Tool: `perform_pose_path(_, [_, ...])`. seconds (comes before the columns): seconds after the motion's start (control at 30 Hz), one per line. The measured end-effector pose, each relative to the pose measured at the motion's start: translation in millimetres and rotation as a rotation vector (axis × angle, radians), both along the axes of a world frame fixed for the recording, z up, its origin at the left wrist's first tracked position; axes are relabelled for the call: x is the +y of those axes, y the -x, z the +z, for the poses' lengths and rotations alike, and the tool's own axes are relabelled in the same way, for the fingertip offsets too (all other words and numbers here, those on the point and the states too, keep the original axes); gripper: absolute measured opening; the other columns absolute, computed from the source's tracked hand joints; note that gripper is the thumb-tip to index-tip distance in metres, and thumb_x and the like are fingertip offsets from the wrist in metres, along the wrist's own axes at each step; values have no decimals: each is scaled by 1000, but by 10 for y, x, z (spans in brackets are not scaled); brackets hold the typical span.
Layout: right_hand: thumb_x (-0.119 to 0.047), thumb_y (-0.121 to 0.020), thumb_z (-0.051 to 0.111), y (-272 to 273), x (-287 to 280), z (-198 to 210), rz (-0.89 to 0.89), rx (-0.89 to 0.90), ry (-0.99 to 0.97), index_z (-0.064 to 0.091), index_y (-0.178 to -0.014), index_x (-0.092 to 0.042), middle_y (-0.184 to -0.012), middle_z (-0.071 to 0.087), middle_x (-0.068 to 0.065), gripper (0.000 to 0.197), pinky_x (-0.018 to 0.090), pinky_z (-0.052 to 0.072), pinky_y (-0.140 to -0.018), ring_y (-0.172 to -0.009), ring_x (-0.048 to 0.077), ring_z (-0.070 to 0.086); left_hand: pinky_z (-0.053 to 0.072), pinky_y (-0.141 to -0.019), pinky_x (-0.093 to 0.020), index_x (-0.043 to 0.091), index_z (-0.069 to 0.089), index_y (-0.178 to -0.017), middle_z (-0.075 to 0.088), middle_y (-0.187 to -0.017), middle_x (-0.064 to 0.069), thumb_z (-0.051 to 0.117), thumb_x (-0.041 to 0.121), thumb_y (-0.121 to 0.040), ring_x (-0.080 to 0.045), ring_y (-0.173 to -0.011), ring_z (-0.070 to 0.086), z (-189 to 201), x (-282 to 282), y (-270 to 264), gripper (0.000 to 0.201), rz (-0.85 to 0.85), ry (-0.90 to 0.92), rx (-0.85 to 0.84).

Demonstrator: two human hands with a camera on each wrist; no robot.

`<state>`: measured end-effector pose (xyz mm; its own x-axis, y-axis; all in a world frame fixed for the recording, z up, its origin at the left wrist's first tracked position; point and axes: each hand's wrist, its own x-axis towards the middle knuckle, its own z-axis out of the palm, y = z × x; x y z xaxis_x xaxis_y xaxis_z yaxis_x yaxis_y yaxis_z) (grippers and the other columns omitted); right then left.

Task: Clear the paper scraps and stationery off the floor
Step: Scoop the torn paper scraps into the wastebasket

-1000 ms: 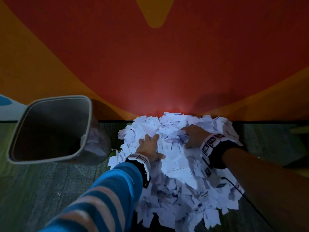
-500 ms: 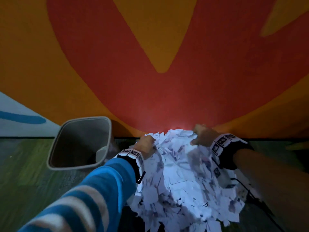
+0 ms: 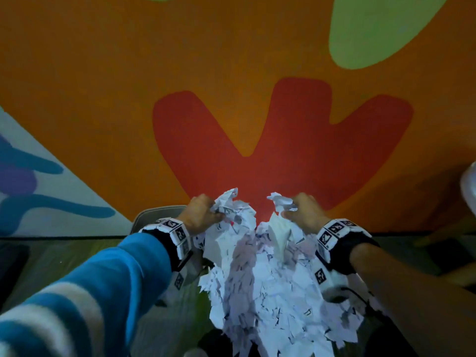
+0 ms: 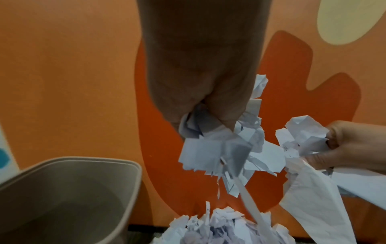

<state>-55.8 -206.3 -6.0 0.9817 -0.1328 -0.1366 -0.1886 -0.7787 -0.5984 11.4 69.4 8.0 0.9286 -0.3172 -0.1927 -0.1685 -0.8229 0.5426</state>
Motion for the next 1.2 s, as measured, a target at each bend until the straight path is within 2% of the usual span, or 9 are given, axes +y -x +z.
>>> perform_pose_path(0.23, [-12,-87,69,-452,916,163,130,7,-82,59,-62,-16,-38,36,-12,27,25,32,-46,-37,9,38,36,-47,-21,8,57,-74,53,-66,-7,71,26,-89,-16,-53,45,-77,923,-160,28,242,126,33])
perform_pose_path(0.43, [-18,-82,66,-972,1928,-102,183,-33,-129,71,-79,-9,-48,37,-6,11,26,31,-44,-36,9,34,44,-55,-29,5,63,-84,65,-79,-11,72,24,-89,-26,-69,62,-471,1562,-470,22,549,230,87])
perform_pose_path(0.5, [-13,-83,66,-1067,2212,-196,141,-26,-156,55,-60,-11,-50,40,-3,26,18,31,-43,-42,7,40,48,-57,-33,0,64,-86,67,-82,-15,71,24,-87,-30,-74,65,-564,1687,-548,25,645,280,92])
perform_pose_path(0.63, [-13,-84,66,-1211,2657,-472,11,-2,-240,62,-74,-10,-74,63,11,12,25,40,-62,-82,32,68,53,-58,-43,-6,62,-87,69,-81,-23,68,31,-71,-35,-73,68,-785,1854,-692,41,734,434,164])
perform_pose_path(0.73, [-20,-86,65,-1270,2863,-640,-30,20,-258,60,-82,-5,-84,63,18,16,30,40,-63,-90,38,65,57,-77,-56,0,63,-85,67,-84,-21,68,36,-72,-35,-79,66,-992,1938,-777,38,692,475,277])
perform_pose_path(0.87, [-32,-89,68,-1258,2978,-710,117,134,-226,64,-119,-10,-112,69,14,38,38,53,-86,-102,32,65,55,-71,-38,-1,69,-90,69,-88,-17,69,34,-88,-27,-79,66,-947,1986,-657,35,581,343,335])
perform_pose_path(0.97, [-34,-89,71,-1240,2907,-736,179,246,-201,48,-142,-20,-131,58,9,59,34,50,-90,-111,31,63,58,-85,-43,-4,69,-103,70,-97,-16,71,22,-86,-26,-85,66,-929,2001,-624,31,608,412,309])
perform_pose_path(1.1, [-23,-87,73,-1158,2668,-604,170,272,-233,53,-136,-18,-106,70,19,53,38,59,-66,-71,26,67,61,-80,-45,6,71,-93,73,-92,-16,67,25,-92,-29,-82,71,-757,1910,-561,20,567,377,280])
perform_pose_path(1.2, [-20,-88,72,-1020,2368,-388,217,261,-146,60,-128,-12,-95,72,13,42,38,61,-63,-74,27,71,61,-76,-41,10,71,-89,72,-88,-10,67,23,-93,-24,-78,68,-660,1695,-533,15,445,369,236])
